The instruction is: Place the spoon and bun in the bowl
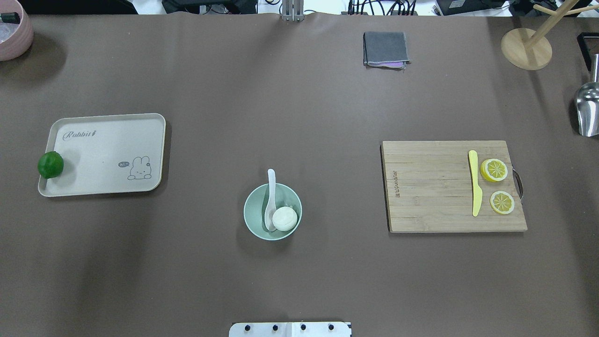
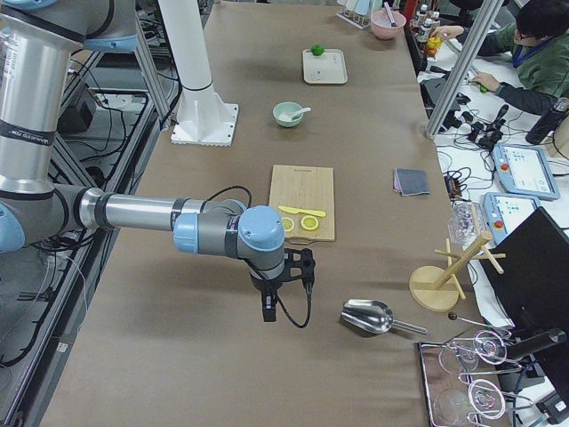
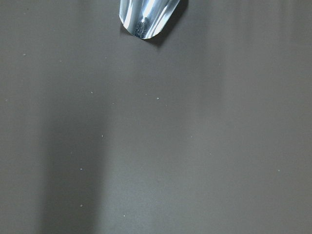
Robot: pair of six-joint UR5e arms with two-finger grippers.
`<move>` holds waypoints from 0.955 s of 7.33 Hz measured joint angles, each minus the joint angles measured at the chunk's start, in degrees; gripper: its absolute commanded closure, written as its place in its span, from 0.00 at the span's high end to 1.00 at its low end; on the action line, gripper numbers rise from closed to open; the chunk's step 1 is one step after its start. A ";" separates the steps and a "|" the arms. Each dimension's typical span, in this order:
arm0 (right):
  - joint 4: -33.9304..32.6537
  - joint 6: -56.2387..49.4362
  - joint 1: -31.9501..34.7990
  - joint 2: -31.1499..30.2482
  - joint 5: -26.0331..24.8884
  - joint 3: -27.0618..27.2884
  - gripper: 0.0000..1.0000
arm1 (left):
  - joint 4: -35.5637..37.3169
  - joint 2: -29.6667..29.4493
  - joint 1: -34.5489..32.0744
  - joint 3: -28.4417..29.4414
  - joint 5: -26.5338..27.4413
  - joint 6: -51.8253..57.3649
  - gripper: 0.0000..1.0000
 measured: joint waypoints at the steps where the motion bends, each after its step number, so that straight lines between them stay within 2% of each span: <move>1: -0.05 -0.02 -0.02 -0.12 0.01 -0.05 1.00 | -0.04 0.32 -0.03 -0.02 0.00 0.04 0.98; 7: -0.05 -0.26 -0.23 -1.10 0.08 -0.22 1.00 | 0.02 0.62 -0.06 0.04 0.30 -0.01 0.98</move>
